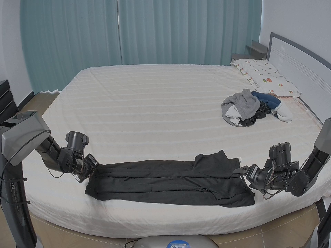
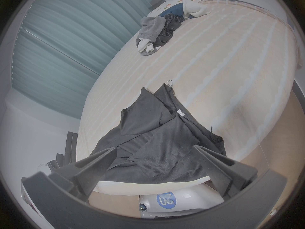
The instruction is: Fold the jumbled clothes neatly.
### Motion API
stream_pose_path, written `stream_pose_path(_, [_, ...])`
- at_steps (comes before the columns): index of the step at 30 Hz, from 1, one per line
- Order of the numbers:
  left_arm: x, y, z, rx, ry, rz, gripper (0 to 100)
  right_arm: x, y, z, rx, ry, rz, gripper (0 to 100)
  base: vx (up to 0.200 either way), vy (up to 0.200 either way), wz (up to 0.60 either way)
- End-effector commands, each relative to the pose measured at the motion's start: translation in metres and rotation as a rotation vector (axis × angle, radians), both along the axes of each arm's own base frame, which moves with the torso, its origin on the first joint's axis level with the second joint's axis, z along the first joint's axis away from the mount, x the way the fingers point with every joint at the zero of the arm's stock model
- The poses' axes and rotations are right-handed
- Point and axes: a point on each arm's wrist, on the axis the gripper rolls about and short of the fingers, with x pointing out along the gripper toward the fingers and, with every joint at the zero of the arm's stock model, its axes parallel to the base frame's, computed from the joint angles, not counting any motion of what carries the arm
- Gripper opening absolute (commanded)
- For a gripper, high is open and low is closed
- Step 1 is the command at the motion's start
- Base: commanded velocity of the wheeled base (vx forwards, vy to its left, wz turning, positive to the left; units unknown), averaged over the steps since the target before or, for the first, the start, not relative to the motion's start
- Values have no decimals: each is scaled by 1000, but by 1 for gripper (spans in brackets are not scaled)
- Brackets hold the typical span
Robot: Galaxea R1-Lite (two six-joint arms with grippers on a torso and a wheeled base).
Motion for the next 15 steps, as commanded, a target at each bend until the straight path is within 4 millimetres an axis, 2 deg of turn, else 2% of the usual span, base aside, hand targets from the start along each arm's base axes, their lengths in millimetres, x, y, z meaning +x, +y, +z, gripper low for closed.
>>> stream_pose_path(1, [2,2,0,9,-8,19,0,2,3,-5,-2,12,6,100,0,0,0])
stream_pose_path(3, [2,3,4,11,-19,25,0,2,5,-4,-1,8,11,100,0,0,0])
stream_pose_path(8, [1,3,27,-18,-107,62,0,15,15,3,95,-35,-39,100,0,0,0])
stream_pose_path(10, [3,5,33,-53,-148,88,0,23,22,0,118,-31,-51,100,0,0,0])
stream_pose_path(15, [4,8,31,-79,-163,100,0,43,29,-19,102,-6,-62,100,0,0,0])
